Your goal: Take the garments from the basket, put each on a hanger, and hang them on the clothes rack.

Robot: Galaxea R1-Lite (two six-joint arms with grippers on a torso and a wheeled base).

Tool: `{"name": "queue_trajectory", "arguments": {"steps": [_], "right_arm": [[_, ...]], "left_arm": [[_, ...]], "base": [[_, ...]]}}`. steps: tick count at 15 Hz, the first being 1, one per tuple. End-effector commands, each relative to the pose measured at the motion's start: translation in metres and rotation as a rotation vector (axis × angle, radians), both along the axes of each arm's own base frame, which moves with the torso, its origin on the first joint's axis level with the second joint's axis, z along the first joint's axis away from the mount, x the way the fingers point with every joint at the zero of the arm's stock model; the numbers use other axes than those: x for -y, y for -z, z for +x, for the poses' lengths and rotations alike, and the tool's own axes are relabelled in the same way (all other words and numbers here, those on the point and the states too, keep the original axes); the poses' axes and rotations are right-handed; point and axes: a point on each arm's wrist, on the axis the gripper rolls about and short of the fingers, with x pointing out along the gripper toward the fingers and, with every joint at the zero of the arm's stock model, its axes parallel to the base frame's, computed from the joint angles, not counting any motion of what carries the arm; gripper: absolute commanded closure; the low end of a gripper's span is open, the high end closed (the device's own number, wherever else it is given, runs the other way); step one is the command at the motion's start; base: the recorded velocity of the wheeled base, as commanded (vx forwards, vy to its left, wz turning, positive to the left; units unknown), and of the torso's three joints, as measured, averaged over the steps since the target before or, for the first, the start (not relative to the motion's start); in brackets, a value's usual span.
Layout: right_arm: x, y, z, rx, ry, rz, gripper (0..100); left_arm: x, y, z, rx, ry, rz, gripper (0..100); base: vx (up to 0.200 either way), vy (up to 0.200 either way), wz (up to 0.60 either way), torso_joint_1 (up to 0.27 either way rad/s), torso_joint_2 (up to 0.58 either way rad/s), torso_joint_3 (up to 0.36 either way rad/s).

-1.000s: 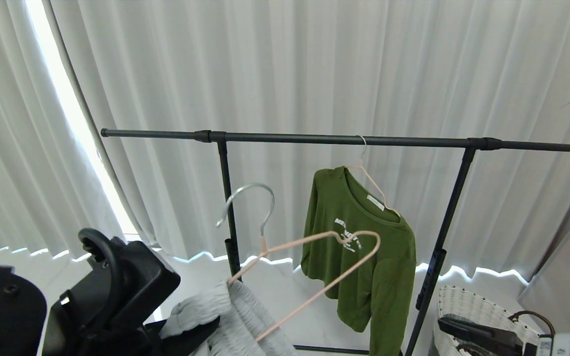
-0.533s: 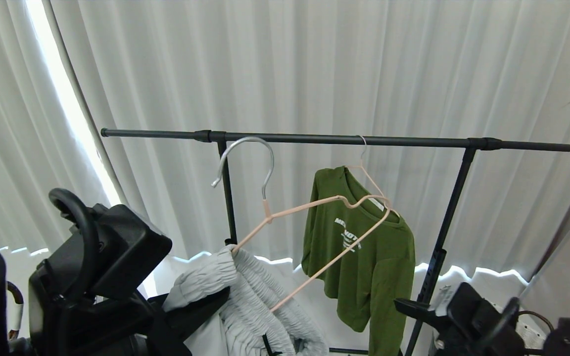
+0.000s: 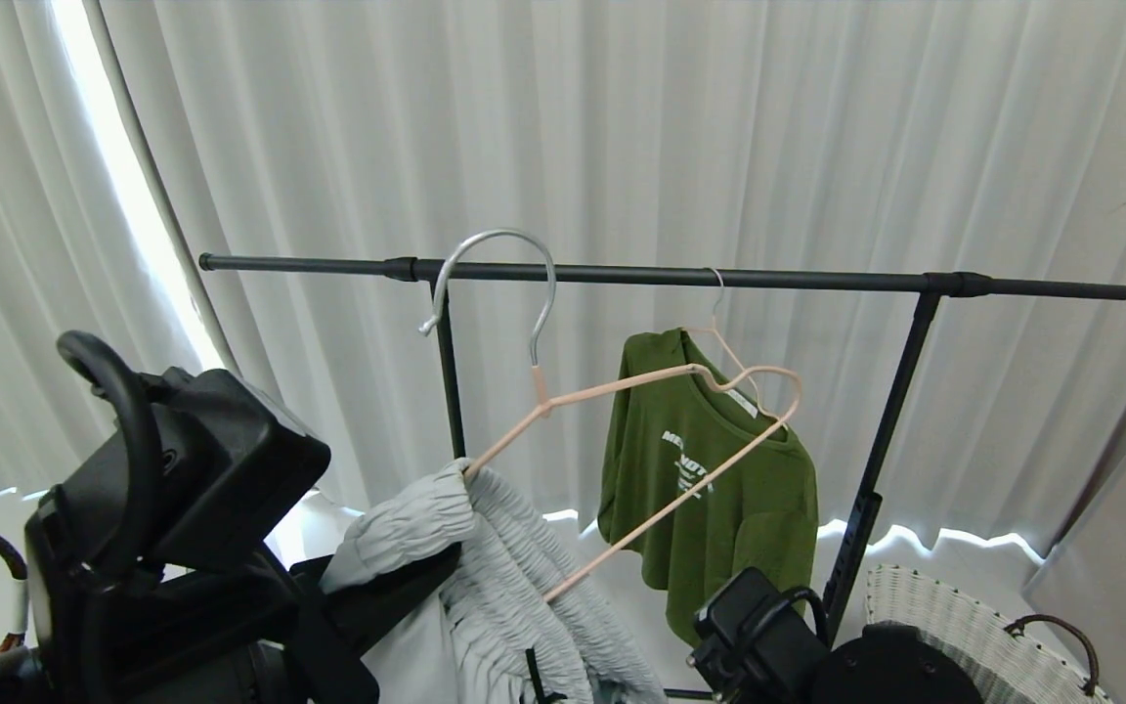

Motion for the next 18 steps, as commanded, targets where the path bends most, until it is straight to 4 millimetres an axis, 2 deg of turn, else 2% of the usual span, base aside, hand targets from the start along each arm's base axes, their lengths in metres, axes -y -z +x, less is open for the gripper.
{"name": "queue_trajectory", "arguments": {"steps": [1,3,4,7,12,18], "right_arm": [[0.003,0.008,0.002,-0.007,0.016,-0.034,0],[0.008,0.009,0.005,-0.002,0.052,-0.046,0],[0.008,0.009,0.007,0.000,0.059,-0.044,100],[0.010,0.009,0.012,0.000,0.079,-0.045,100],[0.043,0.000,0.059,0.026,0.288,-0.032,100],[0.057,-0.011,0.066,0.043,0.346,0.009,100]], "left_arm": [[0.000,-0.001,0.000,0.002,-0.001,-0.004,100],[0.000,0.000,0.000,0.001,-0.004,-0.001,100],[0.000,-0.001,0.000,0.002,-0.003,-0.002,100],[0.000,0.000,0.000,0.000,-0.004,0.000,100],[-0.009,0.015,-0.005,0.018,-0.023,0.082,100],[-0.041,0.049,-0.027,0.055,0.049,0.229,100]], "base": [[0.000,0.000,0.00,0.000,0.00,0.000],[0.000,0.000,0.00,0.000,0.00,0.000],[0.000,0.000,0.00,0.000,0.00,0.000],[0.000,0.000,0.00,0.000,0.00,0.000],[0.000,0.000,0.00,0.000,0.00,0.000],[0.000,0.000,0.00,0.000,0.00,0.000]]}}
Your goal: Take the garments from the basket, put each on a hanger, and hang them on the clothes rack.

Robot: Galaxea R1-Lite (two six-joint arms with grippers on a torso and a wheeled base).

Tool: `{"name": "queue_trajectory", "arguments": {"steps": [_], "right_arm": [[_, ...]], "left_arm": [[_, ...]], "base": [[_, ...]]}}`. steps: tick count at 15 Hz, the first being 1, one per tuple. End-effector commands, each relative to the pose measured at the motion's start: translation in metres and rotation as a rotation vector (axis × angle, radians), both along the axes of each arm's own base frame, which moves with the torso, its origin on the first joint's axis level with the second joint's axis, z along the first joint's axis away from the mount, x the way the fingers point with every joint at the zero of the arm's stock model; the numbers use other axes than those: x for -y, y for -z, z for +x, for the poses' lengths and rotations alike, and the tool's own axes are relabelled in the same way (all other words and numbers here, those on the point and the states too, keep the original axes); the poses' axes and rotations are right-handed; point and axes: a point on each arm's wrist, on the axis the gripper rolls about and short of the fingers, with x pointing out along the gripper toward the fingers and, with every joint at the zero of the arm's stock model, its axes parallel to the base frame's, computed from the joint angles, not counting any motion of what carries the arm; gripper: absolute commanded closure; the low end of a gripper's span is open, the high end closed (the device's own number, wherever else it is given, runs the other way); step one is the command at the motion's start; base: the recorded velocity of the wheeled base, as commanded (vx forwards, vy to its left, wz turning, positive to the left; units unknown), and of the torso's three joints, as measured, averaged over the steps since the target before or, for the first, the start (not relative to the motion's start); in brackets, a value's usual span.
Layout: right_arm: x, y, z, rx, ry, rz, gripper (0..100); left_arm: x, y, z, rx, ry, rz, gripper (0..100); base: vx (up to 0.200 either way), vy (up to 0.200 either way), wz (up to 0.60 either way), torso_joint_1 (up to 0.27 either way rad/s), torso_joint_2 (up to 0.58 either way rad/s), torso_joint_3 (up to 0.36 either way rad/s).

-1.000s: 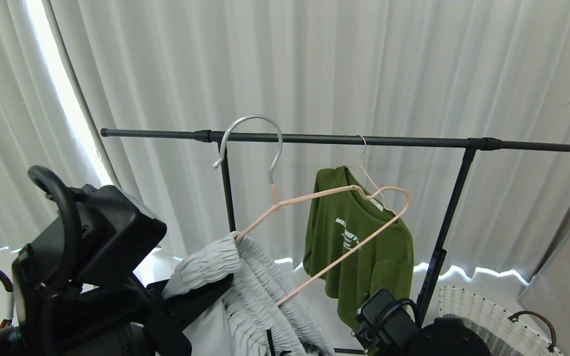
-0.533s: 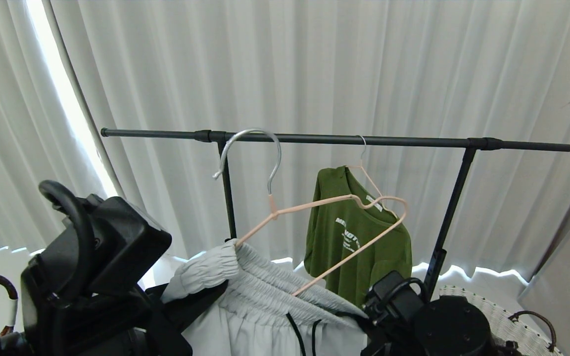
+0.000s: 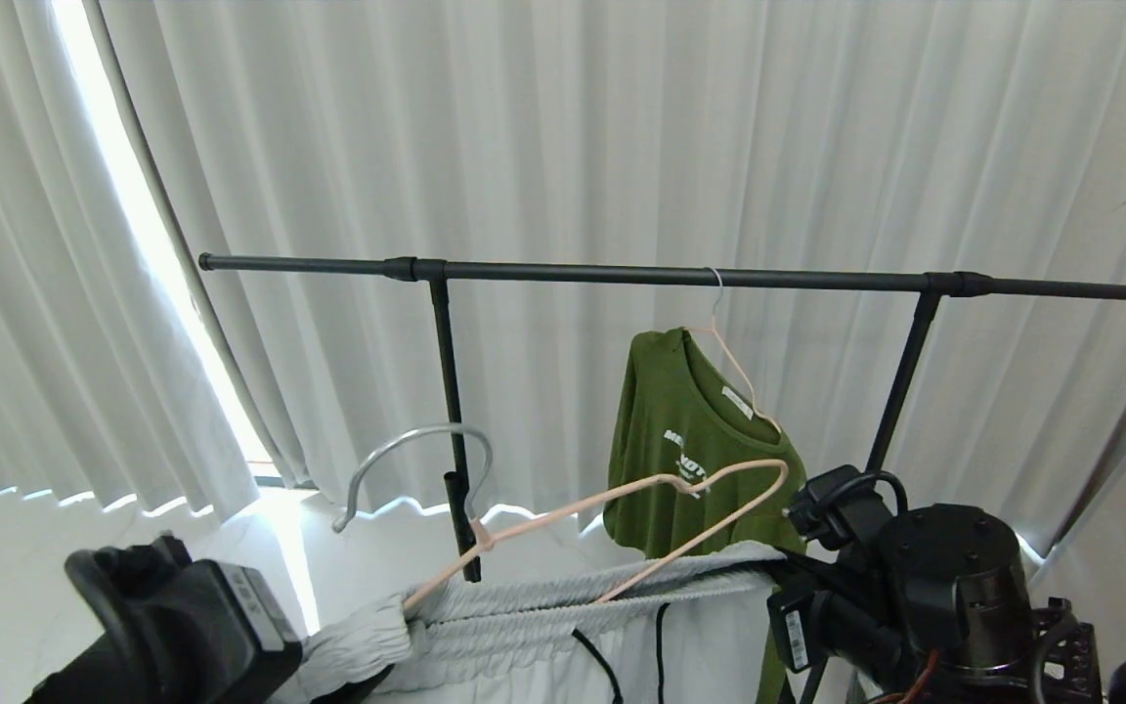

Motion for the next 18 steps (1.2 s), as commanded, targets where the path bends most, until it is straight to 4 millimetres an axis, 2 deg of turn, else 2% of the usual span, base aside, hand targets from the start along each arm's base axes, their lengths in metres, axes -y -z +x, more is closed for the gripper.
{"name": "queue_trajectory", "arguments": {"steps": [1,5,9,13,18], "right_arm": [[0.002,-0.005,-0.001,0.013,0.006,0.015,100],[0.005,-0.010,-0.001,0.026,0.003,0.028,100],[0.012,-0.023,-0.003,0.050,-0.060,0.052,100],[0.016,-0.028,-0.001,0.075,-0.112,0.024,100],[0.022,-0.036,-0.005,0.096,-0.175,0.004,100]], "left_arm": [[-0.015,0.008,-0.009,0.015,0.014,0.013,100],[-0.028,0.025,-0.018,0.027,0.097,0.087,100],[-0.021,0.031,-0.015,-0.021,0.144,0.129,100],[-0.013,0.038,-0.011,-0.070,0.166,0.171,100],[-0.015,0.045,-0.011,-0.140,0.188,0.218,100]], "base": [[0.000,0.000,0.00,0.000,0.00,0.000],[0.000,0.000,0.00,0.000,0.00,0.000],[0.000,0.000,0.00,0.000,0.00,0.000],[0.000,0.000,0.00,0.000,0.00,0.000],[0.000,0.000,0.00,0.000,0.00,0.000]]}}
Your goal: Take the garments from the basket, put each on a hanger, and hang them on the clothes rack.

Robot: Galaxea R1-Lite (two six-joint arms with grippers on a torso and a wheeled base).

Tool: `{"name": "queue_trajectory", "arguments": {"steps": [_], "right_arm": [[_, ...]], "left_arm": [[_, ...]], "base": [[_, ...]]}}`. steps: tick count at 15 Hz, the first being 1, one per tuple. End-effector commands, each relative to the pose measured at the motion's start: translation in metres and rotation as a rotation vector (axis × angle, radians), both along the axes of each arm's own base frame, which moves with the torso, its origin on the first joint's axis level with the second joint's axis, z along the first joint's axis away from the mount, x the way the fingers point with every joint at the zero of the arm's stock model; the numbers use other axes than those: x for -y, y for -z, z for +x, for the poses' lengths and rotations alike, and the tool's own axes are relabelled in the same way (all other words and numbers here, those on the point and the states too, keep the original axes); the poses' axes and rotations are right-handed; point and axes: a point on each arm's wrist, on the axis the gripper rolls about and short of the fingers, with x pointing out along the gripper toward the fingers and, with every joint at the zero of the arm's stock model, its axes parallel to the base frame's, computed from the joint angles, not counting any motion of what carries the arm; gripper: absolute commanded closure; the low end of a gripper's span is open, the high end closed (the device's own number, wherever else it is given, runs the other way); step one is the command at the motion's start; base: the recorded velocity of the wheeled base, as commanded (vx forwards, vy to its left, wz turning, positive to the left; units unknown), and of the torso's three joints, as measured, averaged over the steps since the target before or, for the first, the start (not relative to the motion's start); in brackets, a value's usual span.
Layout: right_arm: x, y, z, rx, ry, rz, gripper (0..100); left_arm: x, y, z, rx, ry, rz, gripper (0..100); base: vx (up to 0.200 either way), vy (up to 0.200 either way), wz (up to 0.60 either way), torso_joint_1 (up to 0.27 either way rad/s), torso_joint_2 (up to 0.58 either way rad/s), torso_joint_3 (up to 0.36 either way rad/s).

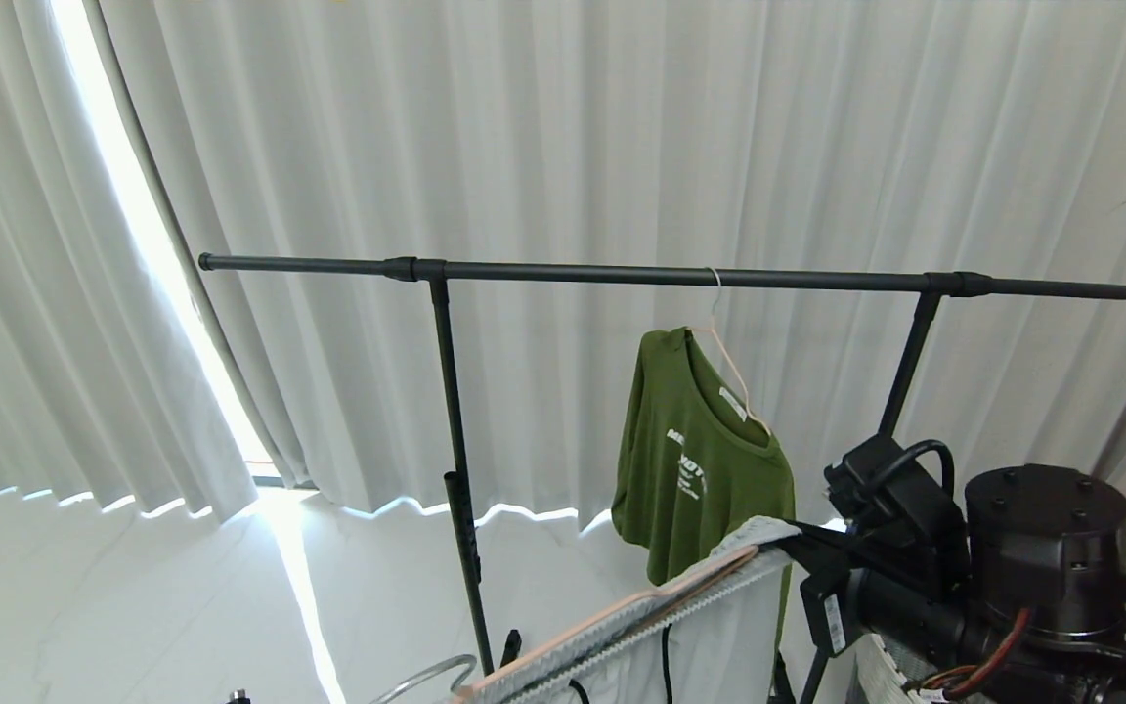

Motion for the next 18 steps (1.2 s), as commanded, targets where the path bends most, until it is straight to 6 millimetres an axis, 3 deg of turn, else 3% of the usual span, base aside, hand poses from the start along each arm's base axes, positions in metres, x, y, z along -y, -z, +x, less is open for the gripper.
{"name": "queue_trajectory", "arguments": {"steps": [1,5,11,15,18], "right_arm": [[0.006,-0.009,-0.006,0.017,-0.037,-0.009,100],[0.019,-0.015,-0.001,0.034,-0.025,-0.051,100],[0.009,-0.021,-0.013,0.112,-0.207,-0.117,100],[0.011,-0.017,-0.027,0.101,-0.270,-0.200,100],[0.012,-0.015,-0.030,0.109,-0.305,-0.265,100]], "left_arm": [[0.001,0.004,0.002,-0.023,-0.008,0.033,100],[0.000,0.010,0.002,-0.068,-0.008,0.093,100],[0.000,0.015,0.005,-0.114,-0.033,0.139,100],[-0.002,0.000,0.027,-0.056,-0.191,0.023,100],[0.002,-0.007,0.029,-0.019,-0.201,-0.071,100]], "base": [[0.000,0.000,0.00,0.000,0.00,0.000],[0.000,0.000,0.00,0.000,0.00,0.000],[0.000,0.000,0.00,0.000,0.00,0.000],[0.000,0.000,0.00,0.000,0.00,0.000],[0.000,0.000,0.00,0.000,0.00,0.000]]}}
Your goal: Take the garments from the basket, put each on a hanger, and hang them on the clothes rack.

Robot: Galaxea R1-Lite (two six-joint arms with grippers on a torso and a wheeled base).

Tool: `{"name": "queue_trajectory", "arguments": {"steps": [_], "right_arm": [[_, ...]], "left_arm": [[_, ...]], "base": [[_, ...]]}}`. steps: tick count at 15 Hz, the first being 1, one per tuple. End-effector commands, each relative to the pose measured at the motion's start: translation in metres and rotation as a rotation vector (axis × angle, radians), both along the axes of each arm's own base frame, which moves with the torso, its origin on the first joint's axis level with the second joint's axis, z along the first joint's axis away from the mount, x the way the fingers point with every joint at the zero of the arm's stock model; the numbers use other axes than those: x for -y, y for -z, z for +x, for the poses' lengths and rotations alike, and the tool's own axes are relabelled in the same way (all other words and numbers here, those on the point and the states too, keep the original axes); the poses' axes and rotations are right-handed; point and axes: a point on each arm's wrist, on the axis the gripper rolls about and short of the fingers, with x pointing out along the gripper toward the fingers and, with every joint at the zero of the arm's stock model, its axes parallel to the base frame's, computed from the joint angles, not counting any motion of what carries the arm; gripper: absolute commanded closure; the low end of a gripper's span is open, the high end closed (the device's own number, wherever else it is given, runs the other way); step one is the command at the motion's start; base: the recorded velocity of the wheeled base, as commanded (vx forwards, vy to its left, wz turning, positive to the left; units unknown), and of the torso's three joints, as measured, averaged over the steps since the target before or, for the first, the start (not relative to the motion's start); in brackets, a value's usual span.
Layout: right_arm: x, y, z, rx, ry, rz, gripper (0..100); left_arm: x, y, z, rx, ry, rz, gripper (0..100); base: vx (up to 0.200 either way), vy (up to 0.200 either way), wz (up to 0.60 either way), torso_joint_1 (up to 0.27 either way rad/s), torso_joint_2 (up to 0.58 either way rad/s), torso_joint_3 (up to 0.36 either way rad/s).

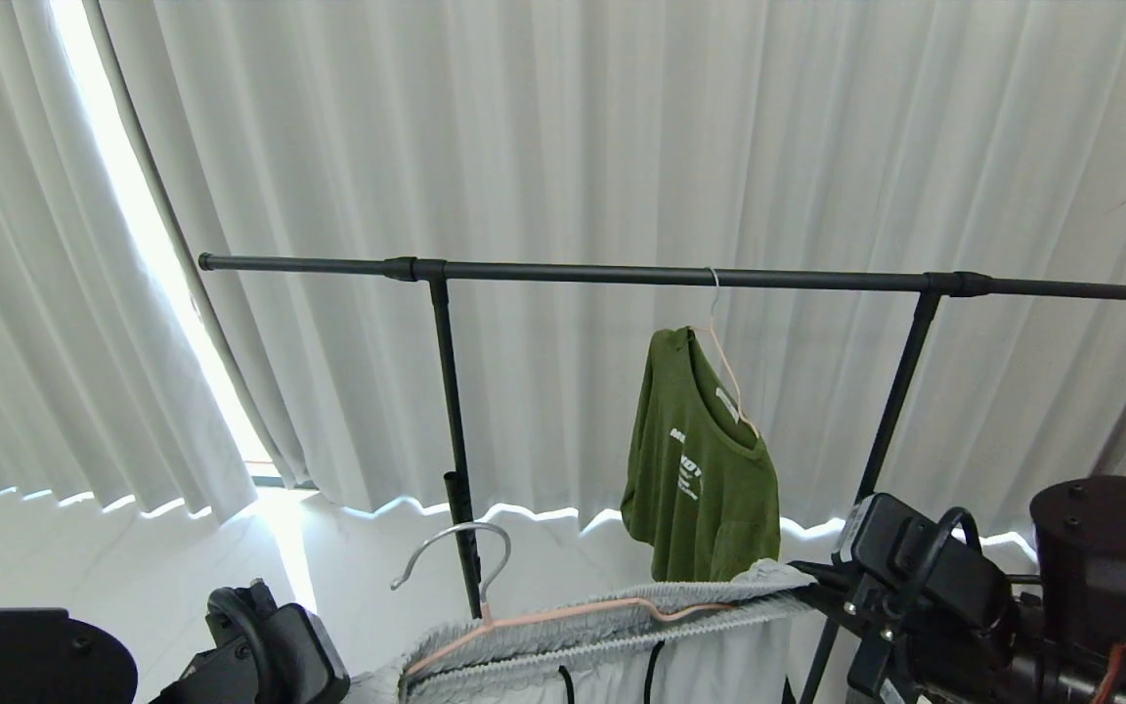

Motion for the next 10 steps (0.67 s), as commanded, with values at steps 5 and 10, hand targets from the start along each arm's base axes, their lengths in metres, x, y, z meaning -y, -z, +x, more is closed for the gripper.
{"name": "queue_trajectory", "arguments": {"steps": [5,10], "right_arm": [[0.007,-0.006,-0.010,-0.002,-0.027,-0.008,0],[0.006,-0.010,-0.017,-0.028,-0.133,0.022,0]], "left_arm": [[-0.003,-0.006,-0.005,0.051,0.027,-0.012,100],[-0.001,-0.008,-0.016,0.081,0.120,-0.017,100]], "base": [[0.000,0.000,0.00,0.000,0.00,0.000],[0.000,0.000,0.00,0.000,0.00,0.000]]}}
